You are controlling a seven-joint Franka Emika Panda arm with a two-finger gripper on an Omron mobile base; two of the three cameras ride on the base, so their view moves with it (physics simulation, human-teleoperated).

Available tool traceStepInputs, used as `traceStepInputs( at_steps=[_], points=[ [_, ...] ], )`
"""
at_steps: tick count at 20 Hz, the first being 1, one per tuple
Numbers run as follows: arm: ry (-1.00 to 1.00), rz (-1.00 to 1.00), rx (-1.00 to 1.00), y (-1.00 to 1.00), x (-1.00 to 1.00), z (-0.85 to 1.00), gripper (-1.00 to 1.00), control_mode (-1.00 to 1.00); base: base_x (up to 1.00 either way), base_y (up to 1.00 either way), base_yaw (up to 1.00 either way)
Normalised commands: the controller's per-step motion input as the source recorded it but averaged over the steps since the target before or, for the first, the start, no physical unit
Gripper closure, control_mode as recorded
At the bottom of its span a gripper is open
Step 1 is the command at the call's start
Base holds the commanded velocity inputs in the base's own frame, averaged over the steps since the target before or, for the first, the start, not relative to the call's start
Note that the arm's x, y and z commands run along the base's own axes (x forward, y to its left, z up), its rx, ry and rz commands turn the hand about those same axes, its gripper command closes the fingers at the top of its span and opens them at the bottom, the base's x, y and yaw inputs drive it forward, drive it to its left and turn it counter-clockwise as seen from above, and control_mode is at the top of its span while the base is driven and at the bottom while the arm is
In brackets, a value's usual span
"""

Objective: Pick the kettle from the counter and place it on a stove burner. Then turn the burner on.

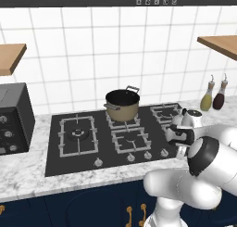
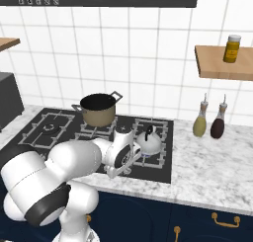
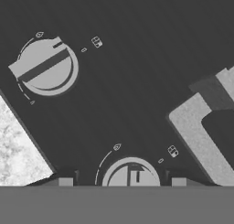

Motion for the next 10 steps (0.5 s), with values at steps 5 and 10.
traceStepInputs(
  at_steps=[5,10],
  points=[
    [-0.17,0.00,0.00,0.00,0.00,0.67,-1.00,-1.00,0.00,0.00,0.00],
    [-0.25,0.00,0.00,-0.03,0.12,0.88,-1.00,-1.00,0.00,0.00,0.00]
  ],
)
